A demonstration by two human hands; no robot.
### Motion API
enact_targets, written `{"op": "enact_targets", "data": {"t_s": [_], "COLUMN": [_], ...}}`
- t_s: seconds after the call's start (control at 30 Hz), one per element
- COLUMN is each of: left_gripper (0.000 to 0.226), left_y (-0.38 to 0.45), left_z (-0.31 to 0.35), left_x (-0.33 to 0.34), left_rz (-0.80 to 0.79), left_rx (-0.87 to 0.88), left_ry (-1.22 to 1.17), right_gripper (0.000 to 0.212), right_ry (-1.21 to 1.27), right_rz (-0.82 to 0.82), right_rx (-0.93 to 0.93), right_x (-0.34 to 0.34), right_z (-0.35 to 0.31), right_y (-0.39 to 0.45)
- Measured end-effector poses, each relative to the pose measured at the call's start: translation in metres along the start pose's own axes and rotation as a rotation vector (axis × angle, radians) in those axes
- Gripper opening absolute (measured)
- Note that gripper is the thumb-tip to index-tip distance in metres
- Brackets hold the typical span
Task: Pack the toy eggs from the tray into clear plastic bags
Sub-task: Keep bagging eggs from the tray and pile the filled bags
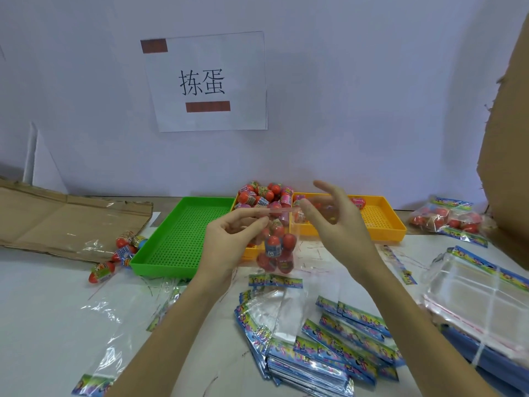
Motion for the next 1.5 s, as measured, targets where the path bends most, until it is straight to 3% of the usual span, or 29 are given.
{"op": "enact_targets", "data": {"t_s": [0.07,0.1,0.17,0.23,0.43,0.63,0.9,1.13,1.2,1.3,1.4,1.5], "left_gripper": [0.017,0.017,0.02,0.018,0.009,0.006,0.032,0.012,0.01,0.008,0.008,0.009], "left_y": [0.0,0.0,-0.001,-0.001,0.0,0.0,0.001,-0.001,0.0,-0.002,-0.005,-0.005], "left_z": [-0.001,-0.001,-0.002,-0.002,-0.006,-0.007,-0.012,-0.01,-0.008,-0.006,-0.003,-0.001], "left_x": [0.0,-0.001,0.0,0.001,-0.006,-0.004,0.004,0.002,0.001,0.004,0.011,0.014], "left_rz": [-0.002,-0.003,-0.006,0.007,0.103,0.077,0.002,0.068,0.077,0.07,0.026,-0.014], "left_rx": [-0.001,-0.006,-0.021,-0.042,-0.08,-0.108,-0.118,-0.029,-0.004,0.017,0.043,0.069], "left_ry": [0.002,0.001,0.004,0.016,0.007,-0.051,-0.159,-0.056,-0.036,-0.004,-0.017,-0.019], "right_gripper": [0.045,0.037,0.017,0.012,0.014,0.012,0.02,0.02,0.014,0.011,0.01,0.01], "right_ry": [0.003,0.015,0.113,0.224,0.218,0.211,0.154,0.27,0.254,-0.059,-0.348,-0.417], "right_rz": [-0.164,-0.213,-0.219,-0.204,-0.217,-0.189,-0.203,-0.258,-0.111,0.231,0.267,0.294], "right_rx": [0.188,0.219,0.228,0.266,0.254,0.265,0.256,0.347,0.266,-0.181,-0.544,-0.604], "right_x": [0.01,0.013,0.014,0.014,0.006,0.001,-0.001,0.001,-0.003,-0.009,0.017,0.027], "right_z": [0.016,0.021,0.026,0.03,0.025,0.024,0.022,0.026,0.023,-0.004,-0.023,-0.028], "right_y": [0.002,0.001,0.001,0.0,0.003,0.003,0.002,0.002,0.005,-0.008,-0.03,-0.036]}}
Point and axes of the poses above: each hand's wrist, its own y-axis towards the middle knuckle, its own x-axis out of the palm, z = x × y, the point moved 7 cm from there along y, towards the middle knuckle, and after that the axes turned 11 degrees about x, right-handed, at the moved point
